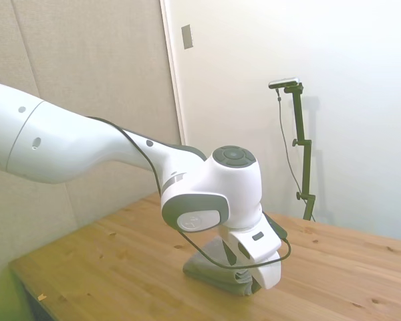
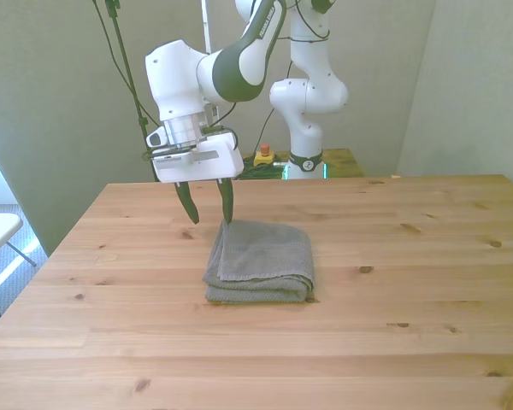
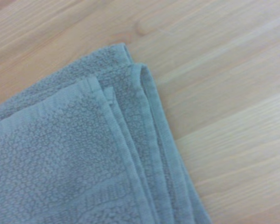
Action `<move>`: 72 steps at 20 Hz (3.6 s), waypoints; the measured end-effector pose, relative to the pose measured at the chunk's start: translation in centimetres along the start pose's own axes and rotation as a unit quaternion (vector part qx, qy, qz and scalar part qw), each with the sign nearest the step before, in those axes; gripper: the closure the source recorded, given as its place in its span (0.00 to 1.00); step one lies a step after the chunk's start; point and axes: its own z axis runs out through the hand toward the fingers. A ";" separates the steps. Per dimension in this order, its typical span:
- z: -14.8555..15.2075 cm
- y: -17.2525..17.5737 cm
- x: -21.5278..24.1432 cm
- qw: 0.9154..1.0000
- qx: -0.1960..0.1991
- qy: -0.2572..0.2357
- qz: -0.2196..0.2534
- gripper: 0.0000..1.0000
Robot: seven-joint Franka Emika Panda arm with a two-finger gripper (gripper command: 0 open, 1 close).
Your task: Unfold the towel
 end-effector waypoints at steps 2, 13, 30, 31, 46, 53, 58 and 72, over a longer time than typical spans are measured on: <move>0.7 0.0 -0.2 1.000 0.012 -0.012 -0.008 1.00; 3.3 -0.4 -1.8 0.997 0.042 -0.046 -0.043 1.00; 2.5 -0.5 -1.7 0.996 0.050 -0.044 -0.053 1.00; 2.2 -0.8 -2.0 0.996 0.053 -0.046 -0.056 1.00; -2.5 -12.9 -14.5 0.943 0.075 -0.077 -0.314 1.00; -1.9 -15.9 -20.4 0.877 0.062 -0.081 -0.469 1.00; -0.3 -18.7 -25.6 0.818 0.042 -0.097 -0.565 0.00; 2.5 -23.0 -29.1 0.781 0.021 -0.157 -0.604 0.00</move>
